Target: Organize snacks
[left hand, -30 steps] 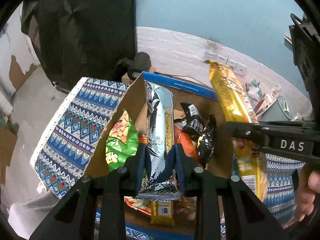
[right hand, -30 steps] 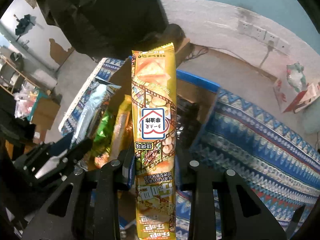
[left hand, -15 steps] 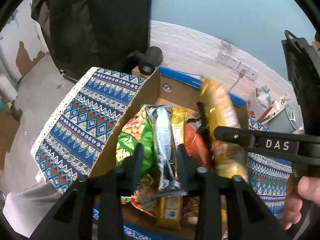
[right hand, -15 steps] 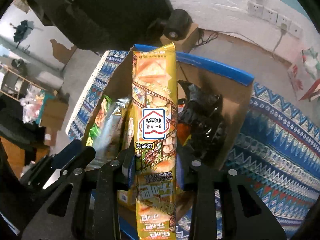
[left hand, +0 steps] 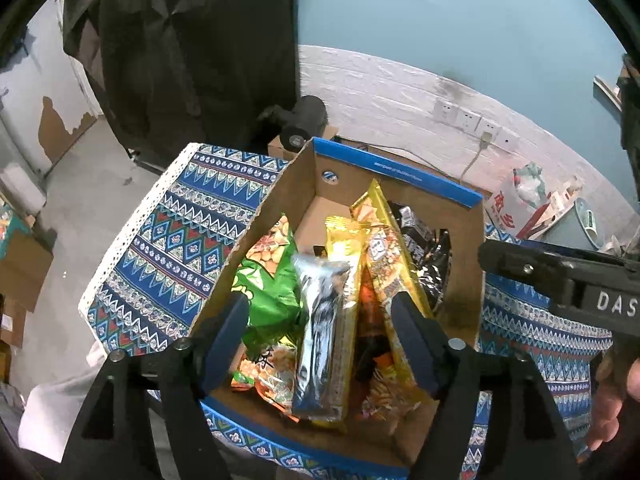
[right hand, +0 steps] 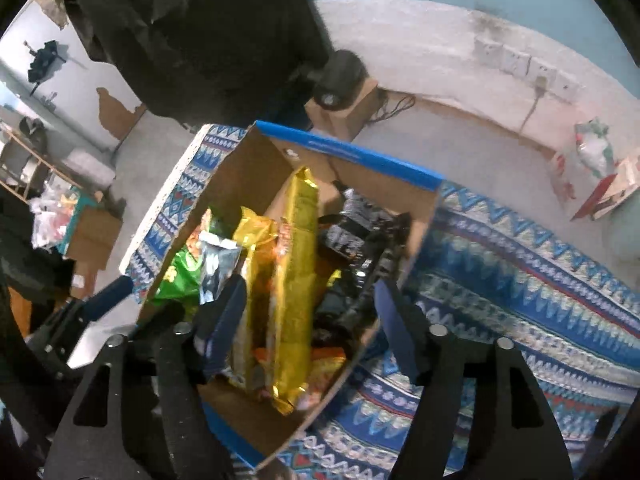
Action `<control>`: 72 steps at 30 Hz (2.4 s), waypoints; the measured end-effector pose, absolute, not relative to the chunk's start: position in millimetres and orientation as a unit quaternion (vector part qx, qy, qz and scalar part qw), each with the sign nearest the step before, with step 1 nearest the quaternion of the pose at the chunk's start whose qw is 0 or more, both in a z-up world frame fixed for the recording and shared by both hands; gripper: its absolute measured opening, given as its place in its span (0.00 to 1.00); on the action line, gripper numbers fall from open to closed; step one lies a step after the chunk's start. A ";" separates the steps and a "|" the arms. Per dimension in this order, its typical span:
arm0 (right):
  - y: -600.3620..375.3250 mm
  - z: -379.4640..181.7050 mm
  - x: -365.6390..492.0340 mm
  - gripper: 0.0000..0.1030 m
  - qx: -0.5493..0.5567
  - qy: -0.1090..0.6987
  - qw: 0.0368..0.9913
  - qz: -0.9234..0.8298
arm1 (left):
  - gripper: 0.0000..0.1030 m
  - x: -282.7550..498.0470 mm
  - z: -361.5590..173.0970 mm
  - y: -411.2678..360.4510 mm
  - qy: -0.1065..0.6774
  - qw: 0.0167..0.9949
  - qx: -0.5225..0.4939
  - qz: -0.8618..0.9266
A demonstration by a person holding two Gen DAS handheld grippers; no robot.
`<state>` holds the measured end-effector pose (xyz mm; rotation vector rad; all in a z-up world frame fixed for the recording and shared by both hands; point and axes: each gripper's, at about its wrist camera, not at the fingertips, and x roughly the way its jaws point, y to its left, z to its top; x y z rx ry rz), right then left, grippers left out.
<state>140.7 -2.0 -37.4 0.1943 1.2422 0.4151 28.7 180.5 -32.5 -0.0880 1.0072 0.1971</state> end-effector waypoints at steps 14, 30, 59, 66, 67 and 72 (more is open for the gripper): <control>-25.3 5.3 94.9 0.69 0.037 0.520 0.834 0.181 | 0.80 7.0 -0.4 145.8 0.464 0.883 0.015 0.062; -55.3 9.7 67.2 0.69 0.016 0.504 0.848 0.162 | 0.92 -5.6 24.8 122.7 0.438 0.897 0.041 0.036; -65.8 16.7 67.3 0.69 0.018 0.493 0.857 0.150 | 0.96 -8.1 29.1 109.2 0.437 0.897 0.059 0.024; -64.3 19.4 67.1 0.70 0.016 0.490 0.859 0.149 | 0.96 -8.6 28.8 111.1 0.440 0.896 0.056 0.027; -64.4 19.5 67.1 0.69 0.017 0.491 0.858 0.149 | 0.96 -7.9 28.6 111.3 0.441 0.896 0.057 0.027; -64.2 19.4 66.8 0.69 0.016 0.490 0.859 0.149 | 0.96 -8.4 27.8 109.9 0.442 0.895 0.058 0.025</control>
